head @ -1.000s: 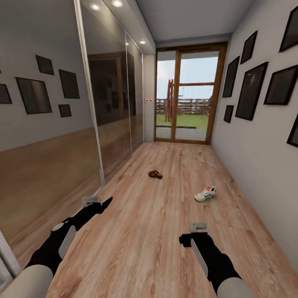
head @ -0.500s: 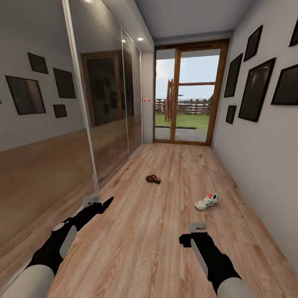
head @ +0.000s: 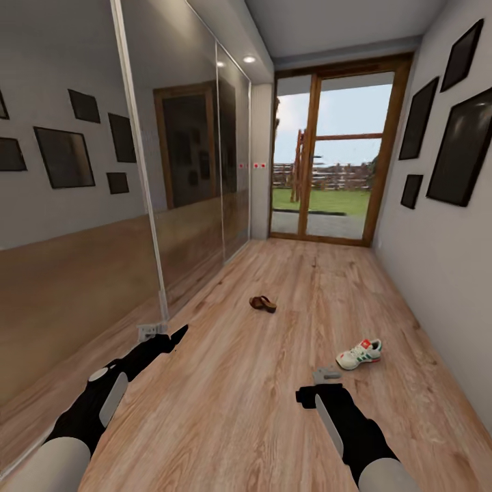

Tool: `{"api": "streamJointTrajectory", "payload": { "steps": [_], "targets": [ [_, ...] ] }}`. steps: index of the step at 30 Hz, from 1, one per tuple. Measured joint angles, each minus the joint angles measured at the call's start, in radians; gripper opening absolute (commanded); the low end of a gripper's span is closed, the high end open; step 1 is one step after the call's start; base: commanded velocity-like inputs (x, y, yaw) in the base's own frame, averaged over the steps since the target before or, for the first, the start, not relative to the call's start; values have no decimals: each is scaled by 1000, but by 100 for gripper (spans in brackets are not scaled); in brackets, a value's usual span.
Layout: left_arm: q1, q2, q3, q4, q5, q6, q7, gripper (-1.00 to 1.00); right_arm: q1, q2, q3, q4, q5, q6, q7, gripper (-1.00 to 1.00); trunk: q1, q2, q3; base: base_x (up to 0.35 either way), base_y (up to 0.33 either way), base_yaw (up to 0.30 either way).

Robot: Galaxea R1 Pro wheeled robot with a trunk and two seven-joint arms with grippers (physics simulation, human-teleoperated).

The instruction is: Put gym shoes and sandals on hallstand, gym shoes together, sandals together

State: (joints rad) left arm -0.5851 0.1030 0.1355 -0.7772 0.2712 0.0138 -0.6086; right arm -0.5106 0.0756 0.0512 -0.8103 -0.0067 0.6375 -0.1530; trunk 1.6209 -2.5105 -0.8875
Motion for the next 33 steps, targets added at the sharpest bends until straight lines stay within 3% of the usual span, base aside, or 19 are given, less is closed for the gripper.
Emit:
{"api": "streamJointTrajectory", "payload": {
  "steps": [19,33],
  "targets": [
    [0,0,0,0,0,0,0,100,0,0,0,0,0,0,0,100,0,0,0,298,-201,284],
    [0,0,0,0,1,0,0,100,0,0,0,-2,0,0,0,100,0,0,0,294,-203,37]
  ]
}}
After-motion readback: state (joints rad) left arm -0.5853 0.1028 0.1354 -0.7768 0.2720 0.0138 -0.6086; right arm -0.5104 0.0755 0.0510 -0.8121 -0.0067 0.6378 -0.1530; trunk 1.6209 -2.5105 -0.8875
